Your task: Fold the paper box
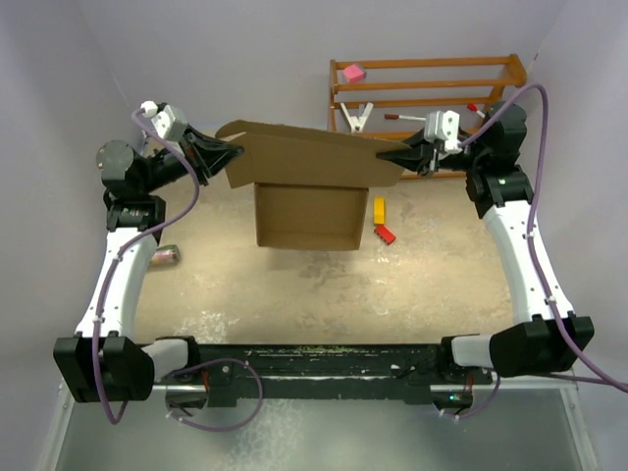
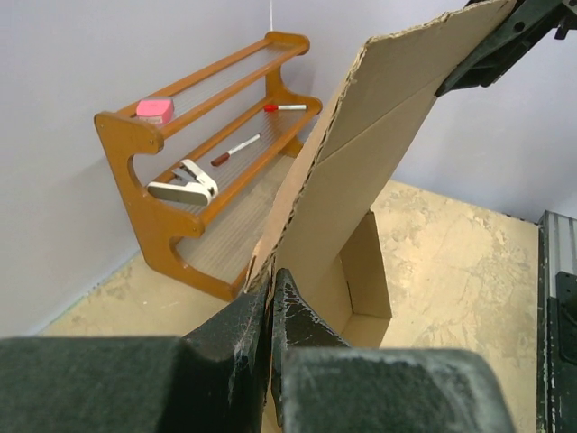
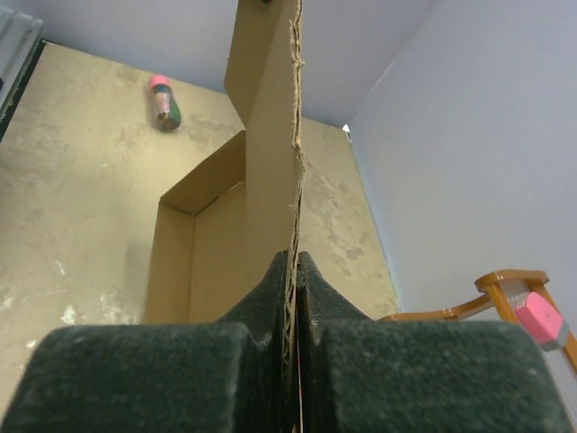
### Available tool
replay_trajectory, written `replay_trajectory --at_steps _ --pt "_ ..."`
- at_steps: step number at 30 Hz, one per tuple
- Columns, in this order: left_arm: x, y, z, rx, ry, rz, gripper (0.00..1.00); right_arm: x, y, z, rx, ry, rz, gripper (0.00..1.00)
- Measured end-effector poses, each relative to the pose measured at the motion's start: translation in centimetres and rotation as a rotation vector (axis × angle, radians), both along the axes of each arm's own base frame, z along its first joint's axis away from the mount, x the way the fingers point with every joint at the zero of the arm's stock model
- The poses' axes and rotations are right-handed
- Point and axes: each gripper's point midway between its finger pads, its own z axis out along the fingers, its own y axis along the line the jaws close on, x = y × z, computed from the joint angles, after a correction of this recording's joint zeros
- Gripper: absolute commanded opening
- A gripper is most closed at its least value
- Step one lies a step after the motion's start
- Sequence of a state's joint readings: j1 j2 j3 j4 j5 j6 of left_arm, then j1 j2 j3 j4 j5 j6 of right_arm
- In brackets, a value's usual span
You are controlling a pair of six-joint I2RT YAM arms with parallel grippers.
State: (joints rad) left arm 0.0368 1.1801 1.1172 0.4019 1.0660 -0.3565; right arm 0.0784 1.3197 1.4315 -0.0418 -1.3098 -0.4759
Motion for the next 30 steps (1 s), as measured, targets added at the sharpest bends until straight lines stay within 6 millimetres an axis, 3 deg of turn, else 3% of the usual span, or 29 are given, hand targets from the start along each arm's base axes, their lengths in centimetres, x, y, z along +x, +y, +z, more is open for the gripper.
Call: replay_trajectory --at_steps 14,30 --pt "1.6 -0.4 -0.9 -0.009 0.015 -0.056 0.05 0.4 0.1 -0.2 -0.001 0.003 -0.019 0.00" --pt "0.7 -0.3 0.2 -0.006 -0.035 -0.062 0.05 0.3 0.2 0.2 0.003 -0.032 -0.002 0.00"
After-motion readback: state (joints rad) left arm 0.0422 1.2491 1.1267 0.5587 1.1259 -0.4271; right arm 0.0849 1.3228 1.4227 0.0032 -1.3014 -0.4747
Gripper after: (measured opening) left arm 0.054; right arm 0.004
